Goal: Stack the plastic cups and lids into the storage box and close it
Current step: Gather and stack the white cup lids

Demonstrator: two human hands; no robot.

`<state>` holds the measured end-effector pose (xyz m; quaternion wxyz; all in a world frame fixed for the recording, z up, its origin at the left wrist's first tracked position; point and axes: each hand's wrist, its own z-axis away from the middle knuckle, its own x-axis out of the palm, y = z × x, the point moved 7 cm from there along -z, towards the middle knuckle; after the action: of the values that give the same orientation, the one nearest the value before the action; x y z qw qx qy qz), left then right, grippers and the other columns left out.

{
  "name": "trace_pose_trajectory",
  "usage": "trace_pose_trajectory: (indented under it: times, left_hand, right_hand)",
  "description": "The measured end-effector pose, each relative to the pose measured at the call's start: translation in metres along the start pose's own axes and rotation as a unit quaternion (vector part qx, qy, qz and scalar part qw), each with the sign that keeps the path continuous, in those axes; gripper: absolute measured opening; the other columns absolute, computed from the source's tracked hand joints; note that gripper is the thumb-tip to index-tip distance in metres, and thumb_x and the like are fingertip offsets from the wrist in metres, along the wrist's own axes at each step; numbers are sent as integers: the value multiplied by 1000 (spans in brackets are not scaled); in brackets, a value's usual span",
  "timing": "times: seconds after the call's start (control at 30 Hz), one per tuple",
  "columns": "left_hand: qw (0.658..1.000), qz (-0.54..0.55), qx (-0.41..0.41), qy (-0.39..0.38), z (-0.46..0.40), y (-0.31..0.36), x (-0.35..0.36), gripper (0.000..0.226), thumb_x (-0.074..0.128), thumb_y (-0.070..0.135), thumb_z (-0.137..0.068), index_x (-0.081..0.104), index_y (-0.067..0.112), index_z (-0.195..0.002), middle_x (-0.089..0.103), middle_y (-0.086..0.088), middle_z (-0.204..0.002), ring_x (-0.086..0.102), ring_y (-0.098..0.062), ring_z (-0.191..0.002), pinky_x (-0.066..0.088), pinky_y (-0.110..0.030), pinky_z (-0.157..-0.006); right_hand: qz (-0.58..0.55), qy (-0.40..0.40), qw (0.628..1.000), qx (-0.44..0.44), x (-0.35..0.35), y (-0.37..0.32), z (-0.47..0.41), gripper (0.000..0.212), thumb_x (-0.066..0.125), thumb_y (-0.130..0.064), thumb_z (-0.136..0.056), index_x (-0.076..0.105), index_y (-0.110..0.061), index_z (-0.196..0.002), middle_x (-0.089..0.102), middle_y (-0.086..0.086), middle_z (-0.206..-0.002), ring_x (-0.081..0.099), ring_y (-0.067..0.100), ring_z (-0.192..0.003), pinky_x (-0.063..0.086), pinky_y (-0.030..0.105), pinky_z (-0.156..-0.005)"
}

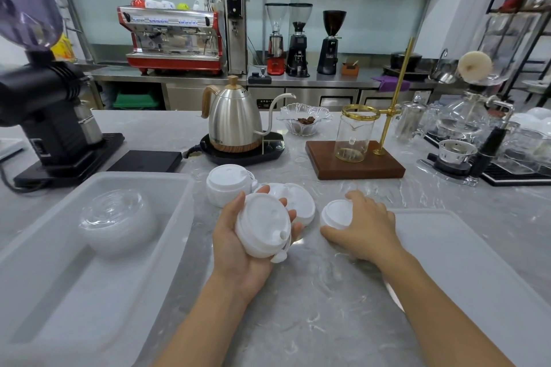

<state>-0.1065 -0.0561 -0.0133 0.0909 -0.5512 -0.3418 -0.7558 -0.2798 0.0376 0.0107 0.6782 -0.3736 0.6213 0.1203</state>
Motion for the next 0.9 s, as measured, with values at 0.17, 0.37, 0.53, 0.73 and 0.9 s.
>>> trace_pose_trajectory:
  times: [0.17,0.37,0.53,0.73,0.9]
  left_hand:
    - [1000,-4,4,0,1,0,0,54,64,44,-78,69,15,-124,67,-23,-124,60,-42,-113,58,-51,-85]
    - [1000,-11,17,4,-1,2,-1,51,63,44,-80,70,14,-121,66,-23,-121,58,-43,-112,54,-51,-89]
    - [1000,-21,13,-4,0,1,3,50,63,43,-78,70,15,-119,68,-21,-115,61,-41,-104,55,-49,-85]
    - [998,-52,13,-32,0,-2,9,56,63,41,-79,66,13,-127,67,-18,-119,66,-36,-101,51,-46,-85]
    - [997,-42,23,-59,0,-3,12,50,65,39,-78,67,12,-120,68,-18,-116,64,-36,-110,40,-56,-112]
  right_hand:
    - [-7,9,1000,4,-6,0,4,80,72,-56,-67,40,-25,-134,56,4,-127,45,27,-120,35,36,-99]
    - [-233,54,971,18,-19,9,3,82,85,-41,-63,44,-24,-132,55,1,-118,54,24,-108,48,35,-86]
    - [-501,51,861,-71,-37,-20,22,66,84,-37,-65,54,-28,-123,65,-4,-115,67,6,-98,53,18,-63]
    - [-490,6,852,-185,-23,-66,54,75,88,-34,-53,57,-31,-121,68,-12,-109,67,6,-101,57,23,-80]
    - [-437,11,874,-213,-12,-77,65,79,91,-34,-51,55,-37,-121,60,-31,-111,59,-3,-108,49,12,-87]
